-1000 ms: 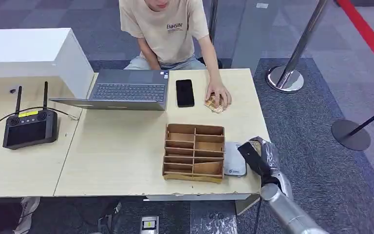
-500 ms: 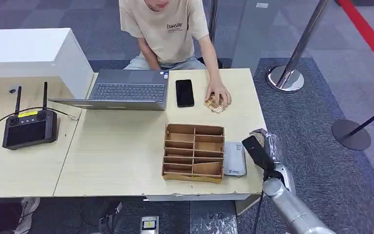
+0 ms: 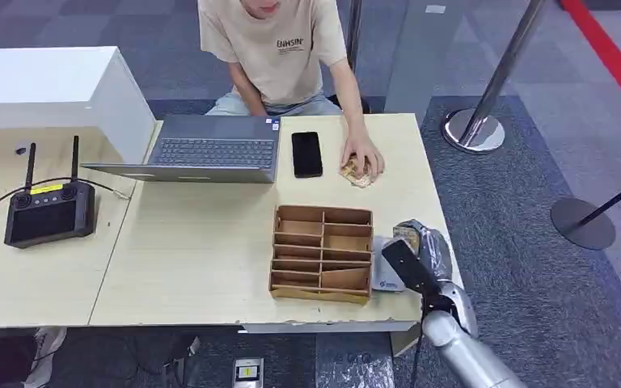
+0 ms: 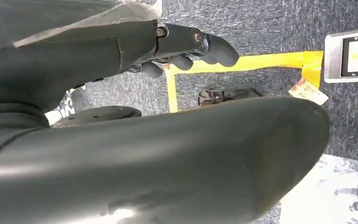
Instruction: Pass the card to the sensor for recognition and then transmit it.
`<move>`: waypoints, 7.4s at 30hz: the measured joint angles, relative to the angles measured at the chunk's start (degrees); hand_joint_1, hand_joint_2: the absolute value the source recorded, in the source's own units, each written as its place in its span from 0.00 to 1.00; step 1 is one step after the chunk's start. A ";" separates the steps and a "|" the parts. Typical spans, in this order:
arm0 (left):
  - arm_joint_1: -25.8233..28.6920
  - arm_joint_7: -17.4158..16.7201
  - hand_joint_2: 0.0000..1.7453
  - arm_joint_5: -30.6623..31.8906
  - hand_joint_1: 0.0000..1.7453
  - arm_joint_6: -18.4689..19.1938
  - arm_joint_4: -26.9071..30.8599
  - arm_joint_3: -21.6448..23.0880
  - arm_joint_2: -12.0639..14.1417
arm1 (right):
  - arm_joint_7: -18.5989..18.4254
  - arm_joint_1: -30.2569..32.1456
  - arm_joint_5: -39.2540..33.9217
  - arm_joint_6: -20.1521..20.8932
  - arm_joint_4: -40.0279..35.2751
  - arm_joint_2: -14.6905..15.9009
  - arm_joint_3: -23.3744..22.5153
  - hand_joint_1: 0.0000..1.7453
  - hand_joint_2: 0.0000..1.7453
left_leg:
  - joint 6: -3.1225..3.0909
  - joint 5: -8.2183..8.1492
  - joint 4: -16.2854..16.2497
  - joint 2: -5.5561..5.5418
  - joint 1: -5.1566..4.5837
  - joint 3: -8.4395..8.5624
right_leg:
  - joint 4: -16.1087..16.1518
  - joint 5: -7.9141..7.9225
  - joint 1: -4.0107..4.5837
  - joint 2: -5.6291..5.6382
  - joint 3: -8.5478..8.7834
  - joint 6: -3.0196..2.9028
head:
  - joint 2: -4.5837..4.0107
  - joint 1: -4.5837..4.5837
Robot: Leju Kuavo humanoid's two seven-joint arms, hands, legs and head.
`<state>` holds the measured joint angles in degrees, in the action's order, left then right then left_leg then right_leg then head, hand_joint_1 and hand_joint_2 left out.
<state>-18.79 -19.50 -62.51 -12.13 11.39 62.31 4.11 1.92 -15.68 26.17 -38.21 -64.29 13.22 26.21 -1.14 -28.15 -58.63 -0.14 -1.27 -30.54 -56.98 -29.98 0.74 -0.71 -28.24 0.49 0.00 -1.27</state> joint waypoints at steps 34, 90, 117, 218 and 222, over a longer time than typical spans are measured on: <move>0.20 -0.33 0.00 -0.33 0.00 -3.41 0.02 0.31 -0.39 | -2.94 2.46 6.49 -1.66 -0.96 -1.09 1.13 1.00 1.00 | 0.00 0.00 0.00 0.01 0.00 0.02 | 0.01 0.00 -0.01 0.00 0.00 -0.01 | 0.00 -0.02; -0.84 0.76 0.00 -1.33 0.00 -5.88 0.02 1.79 -0.85 | 7.46 1.76 -16.60 1.53 4.38 -6.69 -4.37 1.00 1.00 | 0.00 0.00 0.00 0.01 0.00 0.05 | -0.01 0.00 0.00 0.00 0.03 -0.01 | 0.00 -0.02; -1.29 0.74 0.00 -0.68 0.00 -4.76 0.02 2.64 -0.61 | 6.67 -1.49 -13.29 -1.03 9.14 -5.57 0.94 1.00 1.00 | 0.00 0.01 -0.01 0.04 0.01 0.25 | 0.00 0.00 0.00 0.01 0.23 -0.01 | 0.00 0.00; -7.71 -7.80 0.00 1.90 0.00 0.50 -0.31 14.51 -2.38 | -8.54 -45.83 20.60 8.00 34.56 -16.00 32.41 0.00 0.00 | 0.03 0.02 -0.06 0.00 0.02 0.19 | -0.11 0.01 0.01 -0.01 0.16 0.00 | 0.00 0.00; -7.59 -7.50 0.00 1.27 0.00 0.81 -0.35 14.60 -2.23 | -3.51 -44.18 11.50 6.30 33.20 -15.41 28.15 0.00 0.00 | 0.03 0.02 -0.06 0.01 0.02 0.19 | -0.11 0.01 0.01 -0.01 0.17 0.00 | 0.00 0.00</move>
<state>-26.38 -26.99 -61.24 -11.32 11.04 76.91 1.88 -1.59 -59.86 37.67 -31.91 -31.08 -2.19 54.35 -1.11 -28.13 -58.69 -0.13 -1.25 -30.35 -57.09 -29.96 0.75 -0.72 -28.06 0.50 0.00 -1.27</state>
